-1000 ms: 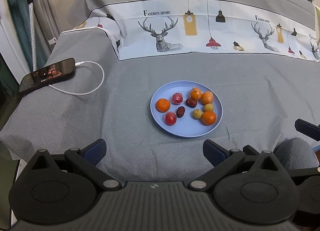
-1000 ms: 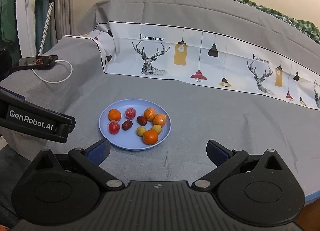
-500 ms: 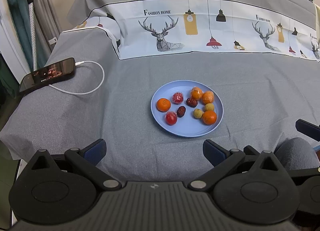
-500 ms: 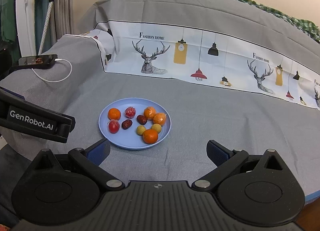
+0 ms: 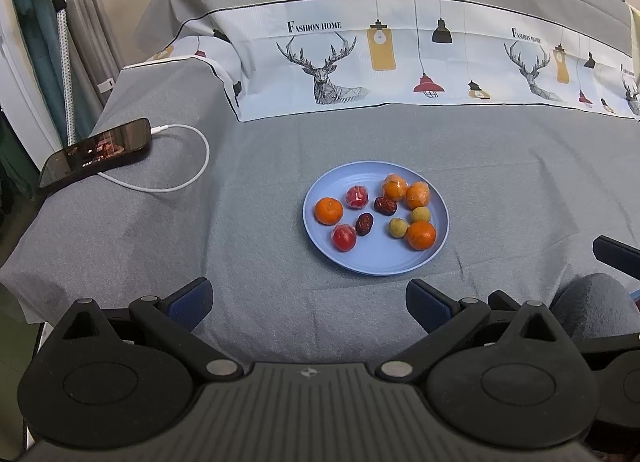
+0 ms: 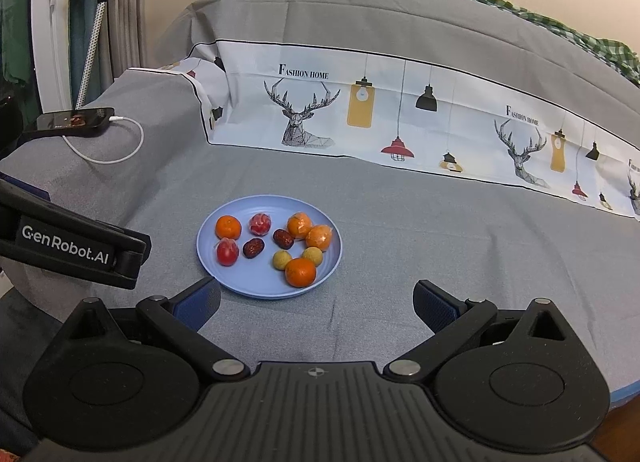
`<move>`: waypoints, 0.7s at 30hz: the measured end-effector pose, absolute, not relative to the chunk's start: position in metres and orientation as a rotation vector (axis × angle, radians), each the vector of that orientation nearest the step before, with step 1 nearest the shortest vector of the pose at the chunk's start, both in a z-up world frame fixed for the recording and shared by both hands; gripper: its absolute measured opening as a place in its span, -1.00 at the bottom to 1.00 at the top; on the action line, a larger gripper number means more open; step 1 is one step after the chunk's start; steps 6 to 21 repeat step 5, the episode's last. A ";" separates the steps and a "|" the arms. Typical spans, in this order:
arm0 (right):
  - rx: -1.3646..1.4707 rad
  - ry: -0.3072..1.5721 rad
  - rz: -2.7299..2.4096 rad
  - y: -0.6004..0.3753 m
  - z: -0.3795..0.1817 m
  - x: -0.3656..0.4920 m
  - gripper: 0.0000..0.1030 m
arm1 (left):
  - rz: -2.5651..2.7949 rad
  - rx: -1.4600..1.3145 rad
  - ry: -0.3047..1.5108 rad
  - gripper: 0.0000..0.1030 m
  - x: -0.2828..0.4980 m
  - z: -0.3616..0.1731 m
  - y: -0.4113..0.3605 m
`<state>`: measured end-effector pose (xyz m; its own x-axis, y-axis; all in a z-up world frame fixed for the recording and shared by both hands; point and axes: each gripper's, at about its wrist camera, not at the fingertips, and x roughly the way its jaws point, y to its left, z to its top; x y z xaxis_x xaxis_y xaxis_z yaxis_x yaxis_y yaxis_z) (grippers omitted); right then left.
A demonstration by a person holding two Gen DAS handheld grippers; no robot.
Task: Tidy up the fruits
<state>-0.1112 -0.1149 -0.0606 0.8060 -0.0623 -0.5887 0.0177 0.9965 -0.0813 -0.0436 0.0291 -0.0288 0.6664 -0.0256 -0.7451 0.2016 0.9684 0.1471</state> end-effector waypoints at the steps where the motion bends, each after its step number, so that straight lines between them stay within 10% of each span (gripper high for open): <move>1: -0.073 0.633 -0.042 -0.115 -0.061 -0.111 0.97 | -0.126 0.227 0.831 0.99 -0.044 -0.029 0.029; 21: -0.073 0.634 -0.037 -0.115 -0.062 -0.111 0.97 | -0.123 0.220 0.839 0.99 -0.042 -0.030 0.031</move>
